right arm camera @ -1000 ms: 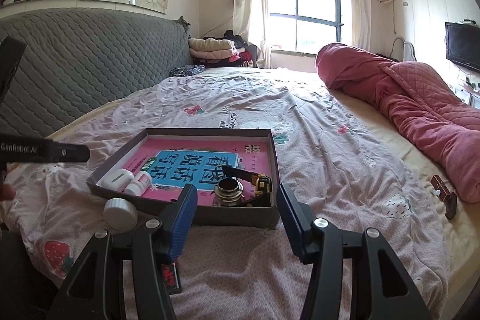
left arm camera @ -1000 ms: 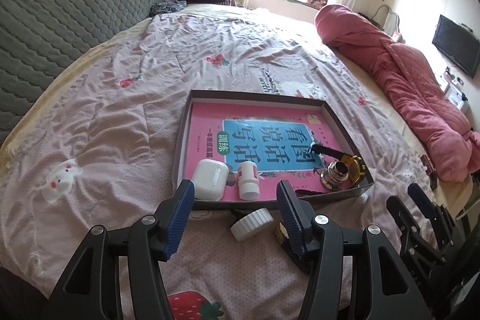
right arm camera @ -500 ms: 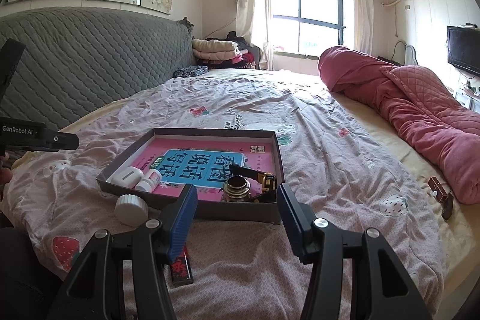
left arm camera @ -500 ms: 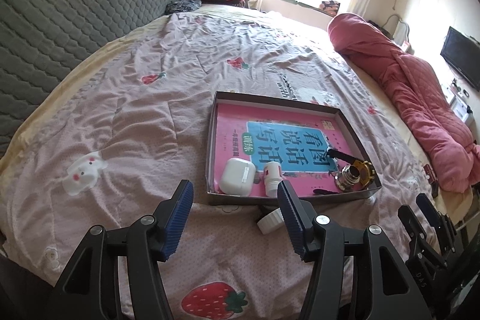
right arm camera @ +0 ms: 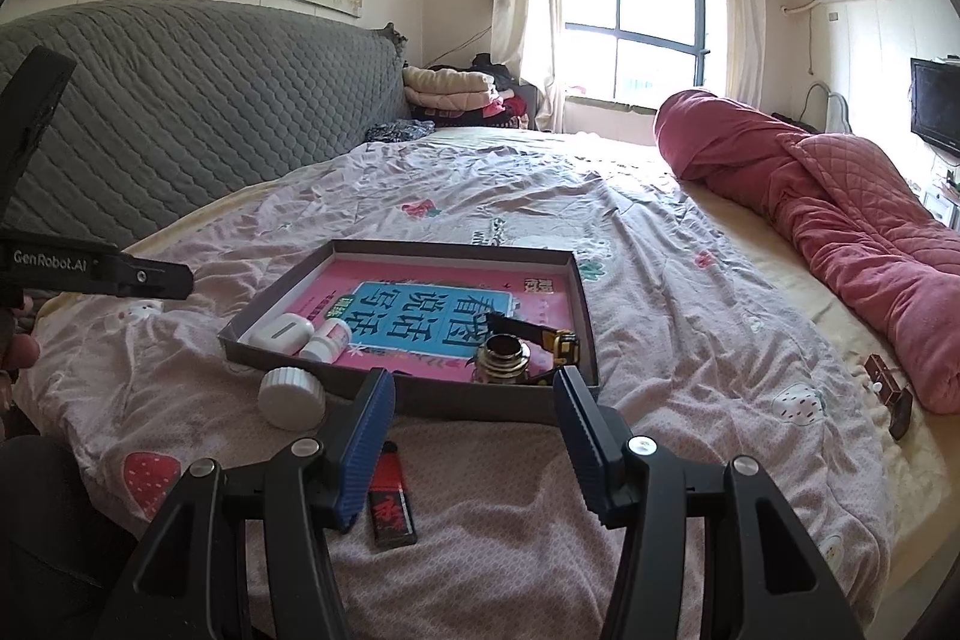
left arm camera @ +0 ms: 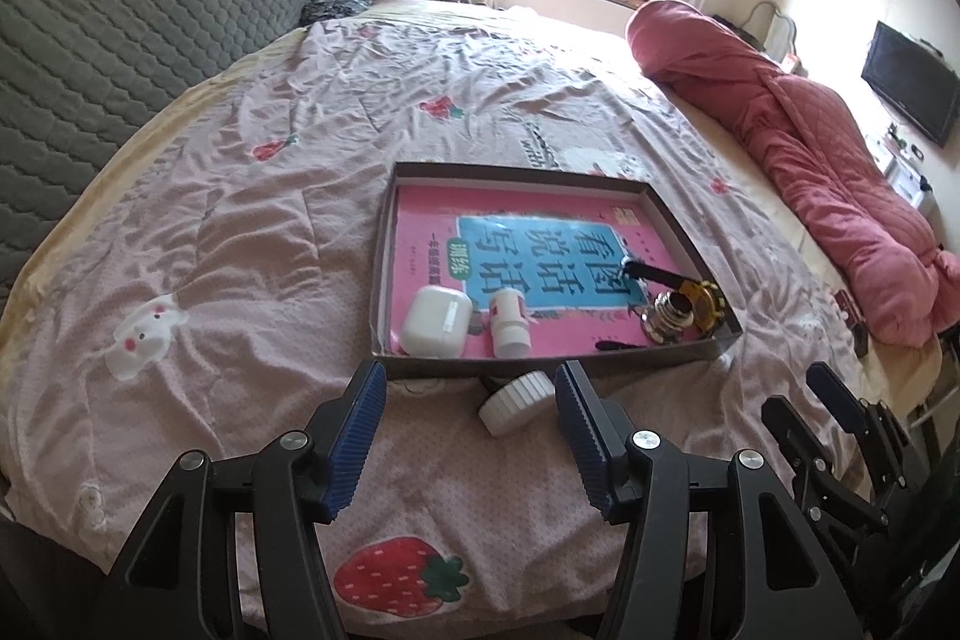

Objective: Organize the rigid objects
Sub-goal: 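Withdraw both tools from the tray toward the items beside it, then move the right tool to the red lighter while the left tool approaches the black gold-tipped case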

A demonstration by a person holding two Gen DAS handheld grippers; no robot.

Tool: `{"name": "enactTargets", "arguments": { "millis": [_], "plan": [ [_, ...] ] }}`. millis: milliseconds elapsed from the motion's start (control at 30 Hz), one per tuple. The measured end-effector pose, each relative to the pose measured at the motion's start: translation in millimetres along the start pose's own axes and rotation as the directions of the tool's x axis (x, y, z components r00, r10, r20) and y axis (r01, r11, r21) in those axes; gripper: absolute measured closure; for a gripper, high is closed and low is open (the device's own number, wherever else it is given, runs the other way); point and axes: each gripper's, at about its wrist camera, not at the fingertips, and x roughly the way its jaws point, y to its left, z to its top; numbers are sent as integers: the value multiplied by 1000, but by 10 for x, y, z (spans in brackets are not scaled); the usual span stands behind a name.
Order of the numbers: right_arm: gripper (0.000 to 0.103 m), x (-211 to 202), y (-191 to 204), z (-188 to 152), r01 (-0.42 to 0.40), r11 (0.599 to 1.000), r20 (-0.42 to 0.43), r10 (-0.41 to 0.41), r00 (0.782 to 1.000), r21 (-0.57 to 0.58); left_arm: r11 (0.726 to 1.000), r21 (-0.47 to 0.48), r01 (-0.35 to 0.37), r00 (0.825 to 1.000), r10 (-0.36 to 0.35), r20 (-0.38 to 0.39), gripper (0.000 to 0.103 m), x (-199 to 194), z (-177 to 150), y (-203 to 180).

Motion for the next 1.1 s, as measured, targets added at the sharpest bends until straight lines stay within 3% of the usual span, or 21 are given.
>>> {"name": "enactTargets", "arguments": {
  "millis": [467, 1100],
  "plan": [
    [48, 156, 156, -157, -42, 997, -130, 33, 991, -68, 998, 57, 8, 998, -5, -65, 42, 122, -260, -184],
    [48, 314, 194, -304, -68, 993, -226, 44, 973, -101, 998, 51, 20, 990, -13, -144, 42, 346, -457, -281]
  ]
}}
